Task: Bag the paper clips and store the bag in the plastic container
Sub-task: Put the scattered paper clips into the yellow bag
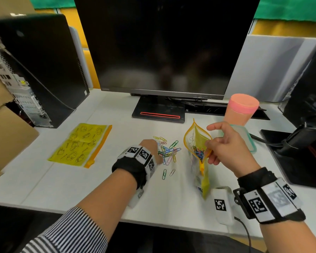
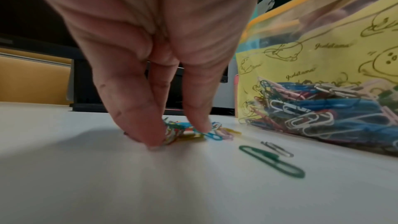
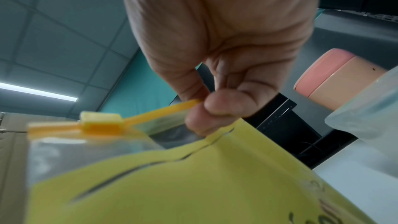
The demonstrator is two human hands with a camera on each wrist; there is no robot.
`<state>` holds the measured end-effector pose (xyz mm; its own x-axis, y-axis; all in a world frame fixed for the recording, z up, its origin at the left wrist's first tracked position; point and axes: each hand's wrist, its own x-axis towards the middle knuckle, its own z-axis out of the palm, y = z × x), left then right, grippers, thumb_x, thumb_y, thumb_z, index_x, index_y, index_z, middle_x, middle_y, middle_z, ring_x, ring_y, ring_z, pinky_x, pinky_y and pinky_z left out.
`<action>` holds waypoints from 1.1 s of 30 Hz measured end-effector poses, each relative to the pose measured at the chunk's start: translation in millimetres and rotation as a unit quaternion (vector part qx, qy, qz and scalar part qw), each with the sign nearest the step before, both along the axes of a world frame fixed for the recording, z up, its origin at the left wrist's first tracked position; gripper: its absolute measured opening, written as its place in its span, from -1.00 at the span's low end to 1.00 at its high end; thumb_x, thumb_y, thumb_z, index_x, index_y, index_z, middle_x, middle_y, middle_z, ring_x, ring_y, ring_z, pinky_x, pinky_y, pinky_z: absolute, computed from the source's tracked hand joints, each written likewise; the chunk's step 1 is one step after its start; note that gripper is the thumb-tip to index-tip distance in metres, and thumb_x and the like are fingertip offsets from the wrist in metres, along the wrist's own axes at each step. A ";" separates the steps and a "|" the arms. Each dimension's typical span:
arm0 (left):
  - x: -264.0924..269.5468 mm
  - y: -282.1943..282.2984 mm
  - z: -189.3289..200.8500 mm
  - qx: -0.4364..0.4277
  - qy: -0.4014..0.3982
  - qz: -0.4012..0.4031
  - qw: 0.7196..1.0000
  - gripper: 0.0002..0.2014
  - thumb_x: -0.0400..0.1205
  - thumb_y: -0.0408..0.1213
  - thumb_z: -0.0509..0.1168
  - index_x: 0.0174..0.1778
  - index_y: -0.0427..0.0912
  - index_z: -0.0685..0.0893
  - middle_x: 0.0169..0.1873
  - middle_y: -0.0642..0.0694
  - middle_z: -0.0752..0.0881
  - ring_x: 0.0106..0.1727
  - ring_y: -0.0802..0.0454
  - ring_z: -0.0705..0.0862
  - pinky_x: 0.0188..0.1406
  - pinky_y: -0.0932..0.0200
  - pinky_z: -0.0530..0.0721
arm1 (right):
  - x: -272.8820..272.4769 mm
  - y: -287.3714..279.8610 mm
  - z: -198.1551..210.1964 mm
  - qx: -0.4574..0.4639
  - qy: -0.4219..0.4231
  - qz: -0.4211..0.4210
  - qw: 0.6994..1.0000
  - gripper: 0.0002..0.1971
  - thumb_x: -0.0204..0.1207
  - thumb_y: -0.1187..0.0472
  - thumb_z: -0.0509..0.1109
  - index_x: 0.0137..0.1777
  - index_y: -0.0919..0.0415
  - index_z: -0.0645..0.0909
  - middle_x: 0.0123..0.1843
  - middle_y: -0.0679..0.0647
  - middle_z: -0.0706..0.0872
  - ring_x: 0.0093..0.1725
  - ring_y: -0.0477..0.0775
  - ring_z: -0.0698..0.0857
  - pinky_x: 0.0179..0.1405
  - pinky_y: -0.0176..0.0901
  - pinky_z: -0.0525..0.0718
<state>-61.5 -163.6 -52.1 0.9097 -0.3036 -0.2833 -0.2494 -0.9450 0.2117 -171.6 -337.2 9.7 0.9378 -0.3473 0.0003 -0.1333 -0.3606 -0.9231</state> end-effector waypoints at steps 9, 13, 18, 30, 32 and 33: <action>5.3 -19.6 6.7 0.020 -0.020 -0.038 0.999 -0.82 0.55 -0.26 0.38 0.02 -0.24 0.65 0.10 -0.18 0.73 0.03 -0.10 0.72 -0.12 0.18 0.61 | 1.9 -0.5 -2.3 0.004 0.005 0.004 1.000 -0.68 0.51 0.51 0.22 0.16 0.15 0.44 -0.48 0.27 0.66 -0.70 0.06 0.54 -0.68 -0.23 0.49; 7.8 -25.7 11.6 0.010 -0.016 -0.025 0.999 -0.81 0.61 -0.43 0.26 0.11 -0.36 0.67 0.12 -0.25 0.72 0.14 -0.16 0.73 -0.02 0.18 0.63 | 1.4 -1.0 -2.4 0.006 0.005 0.002 1.000 -0.68 0.52 0.50 0.22 0.17 0.14 0.44 -0.48 0.26 0.67 -0.70 0.06 0.55 -0.70 -0.22 0.50; 8.7 -15.3 13.3 -0.001 -0.009 -0.001 1.000 -0.89 0.52 -0.31 0.41 -0.10 -0.25 0.73 -0.18 -0.12 0.72 -0.13 -0.09 0.73 -0.18 0.20 0.66 | 0.0 -2.8 -0.5 0.008 0.003 -0.001 1.000 -0.68 0.51 0.50 0.23 0.18 0.15 0.45 -0.50 0.22 0.66 -0.69 0.08 0.55 -0.70 -0.24 0.50; -26.1 -9.7 100.7 -0.360 -0.005 0.034 0.932 -0.92 0.38 -0.31 0.53 -0.40 -0.21 0.81 -0.35 -0.17 0.84 -0.28 -0.09 0.84 -0.09 0.06 0.83 | 3.0 3.9 -3.0 0.006 -0.003 0.006 1.000 -0.68 0.50 0.49 0.23 0.16 0.14 0.44 -0.48 0.28 0.66 -0.71 0.04 0.55 -0.72 -0.27 0.50; -31.9 -21.2 106.4 -0.343 0.026 0.025 0.939 -0.95 0.38 -0.33 0.54 -0.34 -0.24 0.83 -0.38 -0.09 0.82 -0.36 -0.03 0.82 -0.18 0.17 0.82 | 4.1 5.6 -2.9 0.003 -0.004 0.005 1.000 -0.67 0.49 0.50 0.23 0.17 0.15 0.44 -0.42 0.36 0.66 -0.72 0.04 0.54 -0.73 -0.27 0.49; -34.0 -26.6 106.2 -0.331 0.040 0.024 0.942 -0.92 0.38 -0.33 0.54 -0.28 -0.26 0.83 -0.37 -0.09 0.82 -0.38 0.00 0.80 -0.21 0.21 0.81 | 4.3 6.3 -2.9 0.003 -0.004 0.006 1.000 -0.67 0.49 0.50 0.23 0.17 0.16 0.43 -0.40 0.40 0.65 -0.73 0.03 0.54 -0.74 -0.27 0.48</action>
